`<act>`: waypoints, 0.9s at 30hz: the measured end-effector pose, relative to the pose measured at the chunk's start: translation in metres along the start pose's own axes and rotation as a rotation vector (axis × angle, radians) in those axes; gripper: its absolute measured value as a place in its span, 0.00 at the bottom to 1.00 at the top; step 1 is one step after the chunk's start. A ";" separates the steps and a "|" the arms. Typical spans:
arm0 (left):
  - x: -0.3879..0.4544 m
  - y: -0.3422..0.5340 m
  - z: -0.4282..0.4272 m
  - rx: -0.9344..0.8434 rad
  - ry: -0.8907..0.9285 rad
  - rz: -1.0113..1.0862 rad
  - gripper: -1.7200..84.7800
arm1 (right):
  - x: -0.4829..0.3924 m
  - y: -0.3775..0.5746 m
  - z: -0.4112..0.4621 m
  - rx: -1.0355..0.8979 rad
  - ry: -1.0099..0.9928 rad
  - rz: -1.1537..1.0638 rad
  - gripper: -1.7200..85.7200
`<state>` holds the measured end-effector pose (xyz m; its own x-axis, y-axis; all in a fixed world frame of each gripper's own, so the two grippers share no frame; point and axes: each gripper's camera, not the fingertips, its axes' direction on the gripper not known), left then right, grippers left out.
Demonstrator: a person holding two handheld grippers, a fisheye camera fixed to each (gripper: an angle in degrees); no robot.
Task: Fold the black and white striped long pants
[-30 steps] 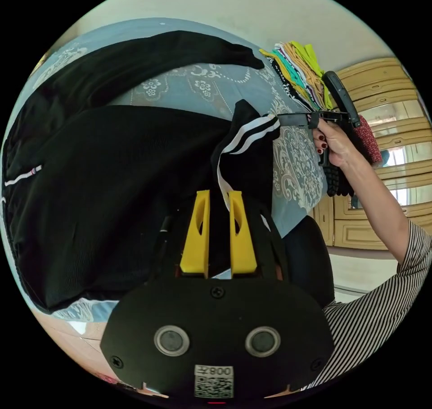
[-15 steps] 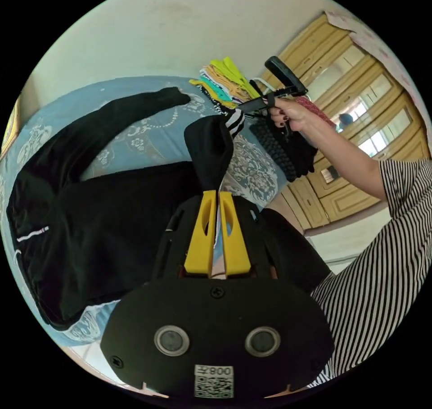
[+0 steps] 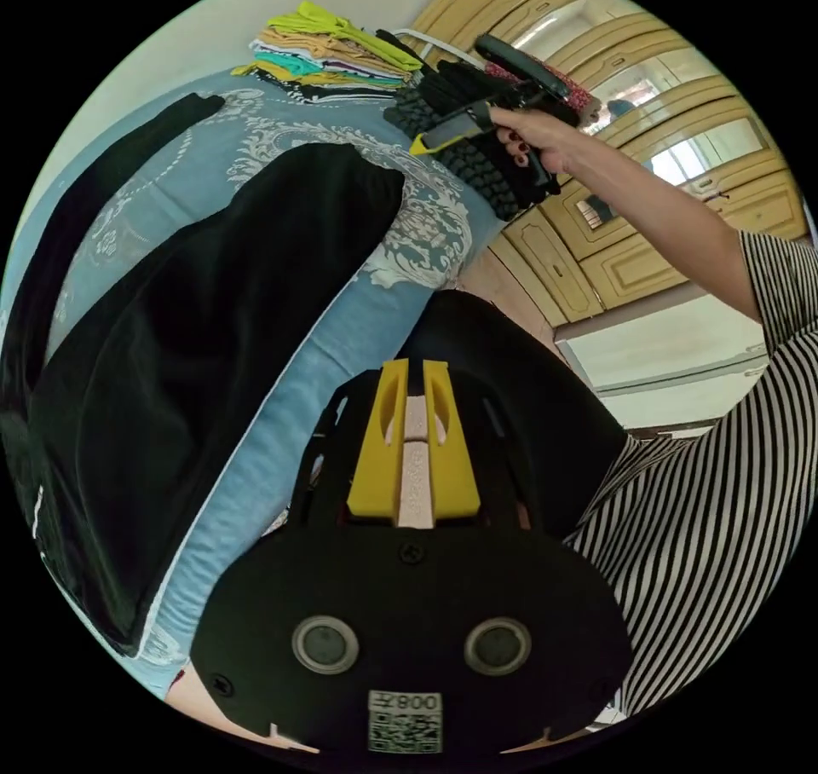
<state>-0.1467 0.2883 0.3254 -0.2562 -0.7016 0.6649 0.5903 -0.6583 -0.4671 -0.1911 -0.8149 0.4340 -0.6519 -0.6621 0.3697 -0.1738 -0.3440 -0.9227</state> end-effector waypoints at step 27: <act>-0.107 0.596 0.165 0.927 0.418 -1.390 0.03 | -0.027 0.113 0.031 0.046 -0.206 0.251 0.06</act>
<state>0.3593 0.0157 0.0720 -0.9953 0.0963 -0.0073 -0.0572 -0.5272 0.8478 -0.1704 -0.8561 0.3232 -0.5060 -0.8494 0.1502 0.0099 -0.1799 -0.9836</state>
